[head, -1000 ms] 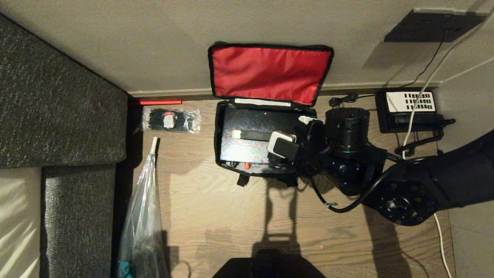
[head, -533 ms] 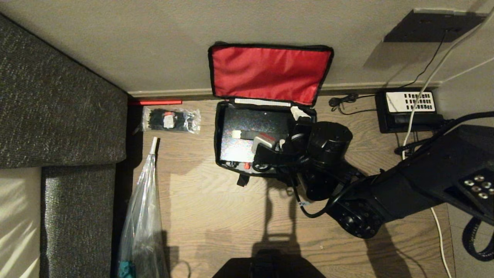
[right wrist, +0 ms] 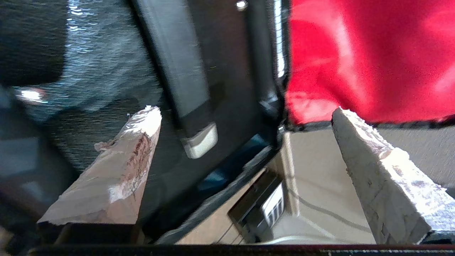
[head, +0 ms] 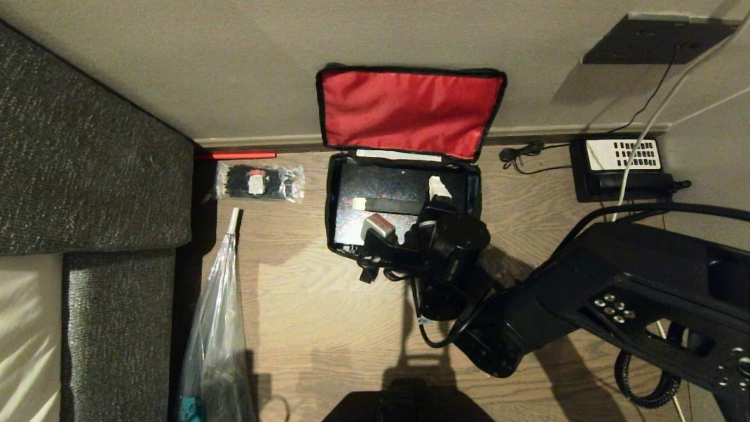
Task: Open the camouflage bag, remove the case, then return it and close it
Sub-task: Grip the handle
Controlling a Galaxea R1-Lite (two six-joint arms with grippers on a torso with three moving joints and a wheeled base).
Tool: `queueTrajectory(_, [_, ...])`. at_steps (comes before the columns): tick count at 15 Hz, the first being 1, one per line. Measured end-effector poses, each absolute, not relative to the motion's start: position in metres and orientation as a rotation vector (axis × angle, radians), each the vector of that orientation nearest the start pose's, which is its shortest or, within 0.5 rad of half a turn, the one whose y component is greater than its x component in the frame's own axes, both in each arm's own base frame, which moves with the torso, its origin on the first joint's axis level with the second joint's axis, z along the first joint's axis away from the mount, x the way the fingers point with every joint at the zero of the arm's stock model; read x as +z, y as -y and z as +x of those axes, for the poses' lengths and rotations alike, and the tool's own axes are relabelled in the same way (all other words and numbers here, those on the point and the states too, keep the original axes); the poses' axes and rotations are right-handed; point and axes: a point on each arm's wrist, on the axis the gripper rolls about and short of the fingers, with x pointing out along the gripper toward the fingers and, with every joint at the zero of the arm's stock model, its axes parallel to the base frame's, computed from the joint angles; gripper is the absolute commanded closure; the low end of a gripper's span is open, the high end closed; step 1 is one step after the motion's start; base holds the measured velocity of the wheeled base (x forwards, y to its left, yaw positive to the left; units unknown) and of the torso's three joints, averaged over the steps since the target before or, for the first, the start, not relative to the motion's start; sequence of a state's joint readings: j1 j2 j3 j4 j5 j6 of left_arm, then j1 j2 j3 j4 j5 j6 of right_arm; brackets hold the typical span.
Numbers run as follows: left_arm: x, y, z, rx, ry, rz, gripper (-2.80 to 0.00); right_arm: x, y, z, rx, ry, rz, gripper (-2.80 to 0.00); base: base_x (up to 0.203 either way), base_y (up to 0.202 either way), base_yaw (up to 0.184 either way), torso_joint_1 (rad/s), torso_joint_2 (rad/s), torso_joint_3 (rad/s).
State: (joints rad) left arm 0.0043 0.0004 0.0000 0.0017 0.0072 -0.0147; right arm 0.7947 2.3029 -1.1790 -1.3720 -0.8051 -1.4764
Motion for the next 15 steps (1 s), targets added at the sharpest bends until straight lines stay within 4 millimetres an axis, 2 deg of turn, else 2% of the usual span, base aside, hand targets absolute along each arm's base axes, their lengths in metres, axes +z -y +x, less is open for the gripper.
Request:
queueTrajectory(3, [0.075,0.0,-0.023,0.012,-0.002,-0.014,0.0,0.108,-0.307,0.321,-0.136,0.114,-1.309,-2.8,0.0,0.0,0.0,0.0,0.0,0.0])
queueTrajectory(8, [0.075,0.0,-0.023,0.012,-0.002,-0.013,0.0,0.111,-0.316,0.334,-0.185,0.153,-1.276,-2.8,0.0,0.0,0.0,0.0,0.0,0.0])
queueTrajectory(15, [0.075,0.0,-0.023,0.012,-0.002,-0.014,0.0,0.097,-0.312,0.348,-0.179,0.178,-1.329,-2.8,0.0,0.0,0.0,0.0,0.0,0.0])
